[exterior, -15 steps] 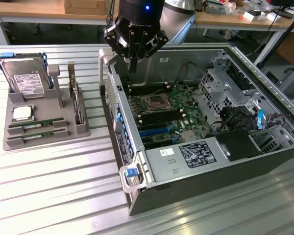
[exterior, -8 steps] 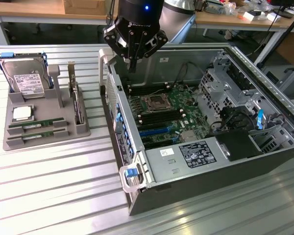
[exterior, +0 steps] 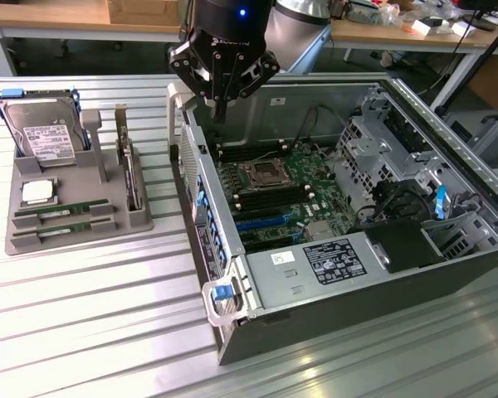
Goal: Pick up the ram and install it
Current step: 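Reach for the ram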
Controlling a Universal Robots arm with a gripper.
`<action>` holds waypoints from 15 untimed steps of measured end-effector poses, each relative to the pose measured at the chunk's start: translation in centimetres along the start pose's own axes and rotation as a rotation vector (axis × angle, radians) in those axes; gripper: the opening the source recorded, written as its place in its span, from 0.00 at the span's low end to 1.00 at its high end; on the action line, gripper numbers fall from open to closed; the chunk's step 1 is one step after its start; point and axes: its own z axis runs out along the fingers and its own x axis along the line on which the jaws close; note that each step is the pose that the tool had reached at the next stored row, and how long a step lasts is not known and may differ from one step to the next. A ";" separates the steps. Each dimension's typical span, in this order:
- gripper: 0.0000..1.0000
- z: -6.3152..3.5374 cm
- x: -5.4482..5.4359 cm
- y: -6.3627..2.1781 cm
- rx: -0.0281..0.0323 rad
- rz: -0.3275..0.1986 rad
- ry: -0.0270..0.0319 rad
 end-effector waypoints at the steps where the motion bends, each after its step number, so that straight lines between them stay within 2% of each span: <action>1: 0.11 0.00 0.1 -0.01 0.0000 0.000 0.0000; 15: 0.11 -0.01 0.4 -0.03 0.0000 0.000 0.0000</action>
